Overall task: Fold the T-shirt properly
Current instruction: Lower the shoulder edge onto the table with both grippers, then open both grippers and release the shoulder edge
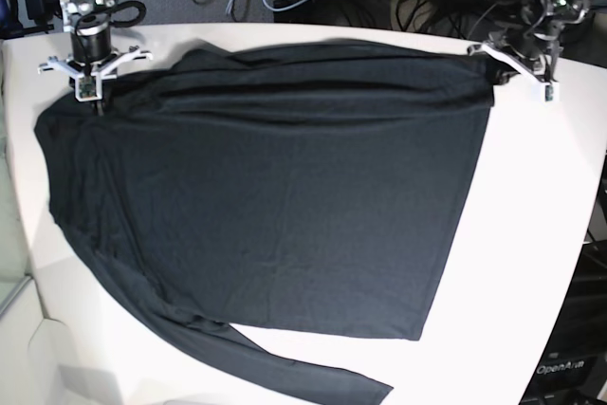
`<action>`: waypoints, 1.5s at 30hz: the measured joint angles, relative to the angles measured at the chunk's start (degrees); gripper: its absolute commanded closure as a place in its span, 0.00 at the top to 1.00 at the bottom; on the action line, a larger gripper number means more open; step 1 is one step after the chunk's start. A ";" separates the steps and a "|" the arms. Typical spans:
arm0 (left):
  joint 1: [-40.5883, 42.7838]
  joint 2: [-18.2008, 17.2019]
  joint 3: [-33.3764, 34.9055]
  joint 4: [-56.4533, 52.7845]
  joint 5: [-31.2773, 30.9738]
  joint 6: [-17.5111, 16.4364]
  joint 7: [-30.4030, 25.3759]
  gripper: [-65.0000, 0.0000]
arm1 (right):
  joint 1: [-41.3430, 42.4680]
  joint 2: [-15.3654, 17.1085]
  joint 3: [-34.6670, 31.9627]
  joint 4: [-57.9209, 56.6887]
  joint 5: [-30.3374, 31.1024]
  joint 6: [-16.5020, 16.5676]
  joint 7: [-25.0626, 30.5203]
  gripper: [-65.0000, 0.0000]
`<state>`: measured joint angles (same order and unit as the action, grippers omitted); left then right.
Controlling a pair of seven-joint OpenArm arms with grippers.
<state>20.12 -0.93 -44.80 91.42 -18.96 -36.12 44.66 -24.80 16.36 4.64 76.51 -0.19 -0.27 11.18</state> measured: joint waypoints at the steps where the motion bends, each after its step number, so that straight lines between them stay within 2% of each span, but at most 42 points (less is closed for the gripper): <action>1: 0.09 0.72 0.07 1.01 0.22 -0.09 0.68 0.00 | 0.00 0.00 0.00 0.00 0.00 0.00 0.00 0.04; 8: 0.15 3.10 0.26 6.93 0.33 -0.13 0.59 0.00 | 0.70 0.00 0.02 0.00 0.00 0.02 -0.79 0.04; 17: 0.17 3.02 0.09 7.76 0.33 -0.13 0.79 0.00 | 0.94 -0.02 0.02 0.00 -0.02 0.00 -0.76 0.04; 21: 0.13 3.02 -0.07 7.76 0.33 -0.13 0.79 0.00 | 0.79 -0.13 0.44 2.64 -0.02 0.09 -4.48 0.04; 23: -0.37 3.06 -0.11 7.76 0.37 -0.11 0.92 0.00 | 0.39 -0.98 1.79 4.72 -0.02 0.46 -6.47 0.04; 27: -0.92 3.19 -0.07 7.80 0.28 -0.15 1.14 0.00 | 0.33 -4.94 7.74 7.30 -0.02 0.66 -7.15 0.05; 30: -1.36 2.97 -0.22 7.80 0.63 -0.13 5.07 0.00 | 0.52 -7.32 11.96 9.11 -0.02 0.63 -7.10 0.11; 33: -2.99 2.86 -0.33 7.87 0.31 -0.13 4.83 0.00 | 0.46 -10.10 15.67 10.75 -0.02 0.63 -7.13 0.20; 39: -2.84 2.91 -0.22 7.98 0.37 -0.13 5.11 0.00 | 0.20 -11.63 16.85 12.37 -0.02 0.70 -7.52 0.44; 41: -2.91 2.84 -0.22 7.98 0.42 -0.13 5.20 0.00 | -0.52 -11.82 16.83 12.37 -0.02 0.70 -7.32 0.48; 45: -3.58 2.84 -0.22 7.98 0.35 -0.26 5.25 0.00 | -0.94 -14.36 17.11 12.13 0.00 0.74 -7.58 0.49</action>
<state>16.53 1.91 -45.01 99.39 -18.61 -36.38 49.91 -25.74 2.00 21.76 88.64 -0.19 0.47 3.60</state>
